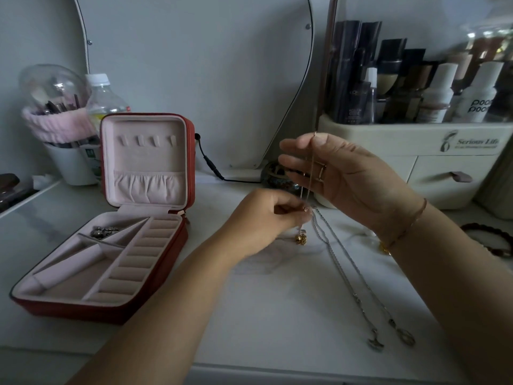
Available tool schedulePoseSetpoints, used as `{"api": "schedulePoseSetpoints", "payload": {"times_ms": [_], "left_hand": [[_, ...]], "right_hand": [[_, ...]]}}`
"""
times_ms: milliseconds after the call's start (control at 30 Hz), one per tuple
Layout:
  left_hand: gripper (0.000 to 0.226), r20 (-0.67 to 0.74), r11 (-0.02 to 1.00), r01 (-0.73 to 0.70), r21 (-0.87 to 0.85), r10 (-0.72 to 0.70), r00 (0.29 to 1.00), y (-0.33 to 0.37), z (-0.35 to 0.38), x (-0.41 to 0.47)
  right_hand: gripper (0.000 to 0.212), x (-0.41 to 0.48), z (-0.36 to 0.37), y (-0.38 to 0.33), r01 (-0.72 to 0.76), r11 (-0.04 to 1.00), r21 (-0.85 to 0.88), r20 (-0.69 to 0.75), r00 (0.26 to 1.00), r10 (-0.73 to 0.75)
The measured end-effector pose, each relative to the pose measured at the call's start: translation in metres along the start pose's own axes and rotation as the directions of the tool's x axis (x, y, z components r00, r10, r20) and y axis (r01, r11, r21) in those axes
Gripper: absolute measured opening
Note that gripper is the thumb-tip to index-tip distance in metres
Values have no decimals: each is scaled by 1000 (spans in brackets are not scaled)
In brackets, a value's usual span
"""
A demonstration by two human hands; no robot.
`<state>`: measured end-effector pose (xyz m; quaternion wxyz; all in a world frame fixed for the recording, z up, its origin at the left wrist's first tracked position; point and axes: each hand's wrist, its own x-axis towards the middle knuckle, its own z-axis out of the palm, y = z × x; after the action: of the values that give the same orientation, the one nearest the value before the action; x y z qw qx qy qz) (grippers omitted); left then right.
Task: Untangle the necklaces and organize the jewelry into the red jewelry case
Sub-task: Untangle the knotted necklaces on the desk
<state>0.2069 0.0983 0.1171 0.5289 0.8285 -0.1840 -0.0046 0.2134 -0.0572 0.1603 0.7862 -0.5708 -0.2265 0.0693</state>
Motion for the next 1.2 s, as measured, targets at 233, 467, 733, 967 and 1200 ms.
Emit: {"api": "schedulePoseSetpoints", "payload": {"times_ms": [233, 467, 733, 967, 1200], "left_hand": [[26, -47, 919, -23, -393, 5, 999, 13, -16, -3], [23, -38, 818, 40, -574, -76, 996, 13, -20, -2], [20, -15, 703, 60, -709, -99, 995, 13, -23, -1], [19, -130, 712, -1, -702, -126, 983, 11, -25, 1], [17, -342, 965, 115, -234, -192, 920, -3, -23, 3]], "right_hand": [[20, 2, 4, 13, -185, 877, -443, -224, 970, 92], [20, 4, 7, 16, -258, 692, -674, -224, 964, 142], [15, 5, 4, 17, -260, 732, -630, -175, 966, 191], [6, 2, -5, 17, -164, 346, -924, -106, 978, 181], [18, -2, 3, 32, -38, 114, -993, -2, 954, 299]]}}
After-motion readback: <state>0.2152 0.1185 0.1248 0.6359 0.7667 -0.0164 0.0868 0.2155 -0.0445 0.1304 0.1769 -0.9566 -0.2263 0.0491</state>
